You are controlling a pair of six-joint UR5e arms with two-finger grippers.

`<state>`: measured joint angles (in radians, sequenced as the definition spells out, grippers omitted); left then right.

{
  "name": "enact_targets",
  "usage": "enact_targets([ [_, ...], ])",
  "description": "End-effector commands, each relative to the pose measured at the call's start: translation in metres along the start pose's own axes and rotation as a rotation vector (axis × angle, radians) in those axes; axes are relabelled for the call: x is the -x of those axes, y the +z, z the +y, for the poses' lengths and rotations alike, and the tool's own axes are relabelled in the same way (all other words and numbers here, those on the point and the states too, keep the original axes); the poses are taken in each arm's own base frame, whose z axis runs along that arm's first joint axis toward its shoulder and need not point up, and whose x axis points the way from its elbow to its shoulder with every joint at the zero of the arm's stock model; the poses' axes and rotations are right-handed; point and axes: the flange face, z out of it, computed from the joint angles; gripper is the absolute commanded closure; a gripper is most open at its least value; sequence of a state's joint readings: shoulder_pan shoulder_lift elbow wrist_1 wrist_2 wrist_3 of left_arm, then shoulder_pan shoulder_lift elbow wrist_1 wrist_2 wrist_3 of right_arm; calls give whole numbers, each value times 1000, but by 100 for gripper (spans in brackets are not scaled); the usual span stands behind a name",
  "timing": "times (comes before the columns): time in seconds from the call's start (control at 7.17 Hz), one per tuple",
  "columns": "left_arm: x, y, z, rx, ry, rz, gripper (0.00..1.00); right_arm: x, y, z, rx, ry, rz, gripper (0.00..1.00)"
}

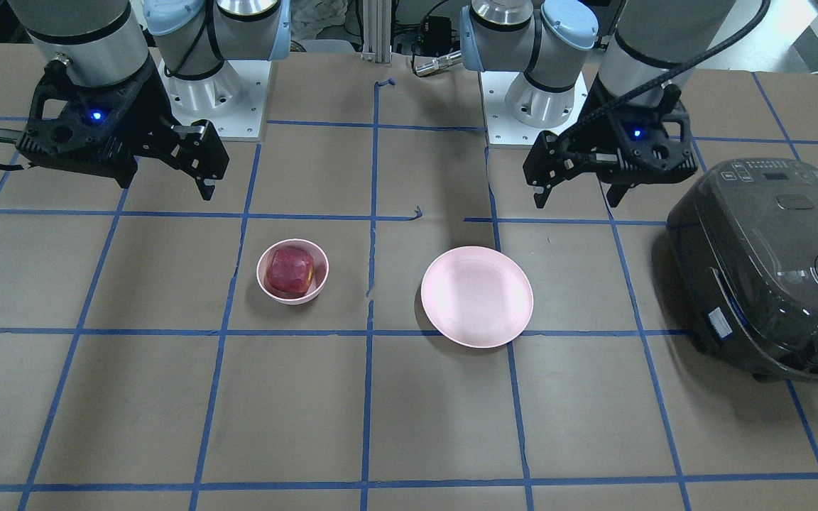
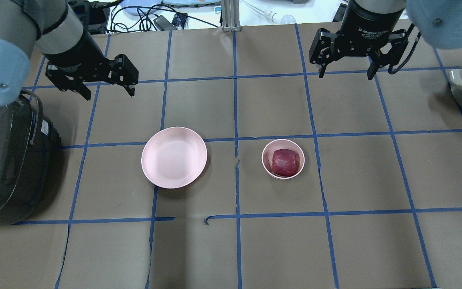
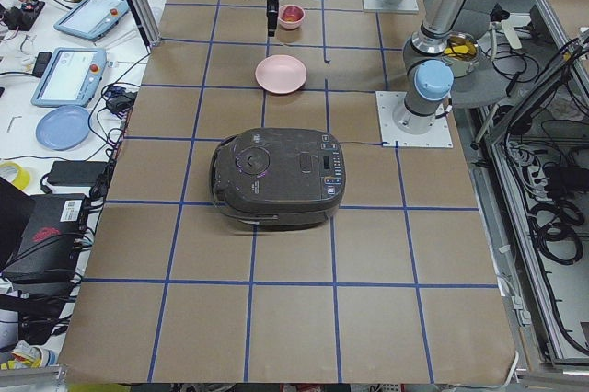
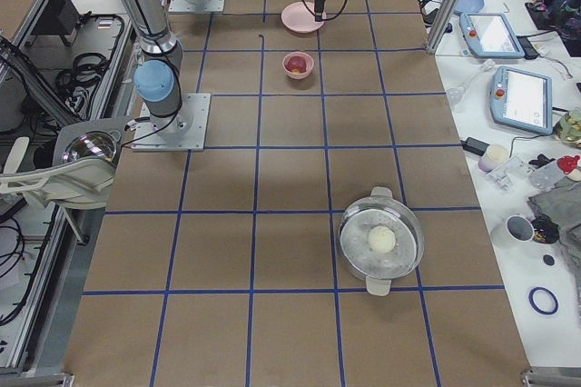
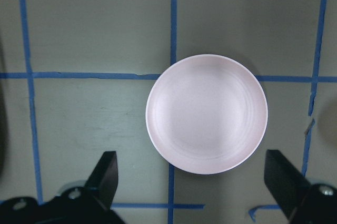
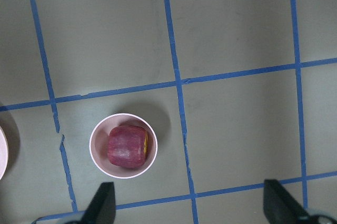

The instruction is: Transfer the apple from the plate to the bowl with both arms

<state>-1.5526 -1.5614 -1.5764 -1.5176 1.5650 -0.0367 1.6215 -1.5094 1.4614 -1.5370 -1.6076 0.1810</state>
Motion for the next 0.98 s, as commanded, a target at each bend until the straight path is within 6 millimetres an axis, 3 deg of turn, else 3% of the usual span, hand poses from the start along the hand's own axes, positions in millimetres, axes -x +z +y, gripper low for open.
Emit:
enact_targets([
  [0.0, 6, -18, 5, 31, -10, 2, 0, 0, 0, 0, 0, 0, 0, 0],
  [0.84, 7, -9, -1, 46, -11, 0, 0, 0, 1, 0, 2, 0, 0, 0],
])
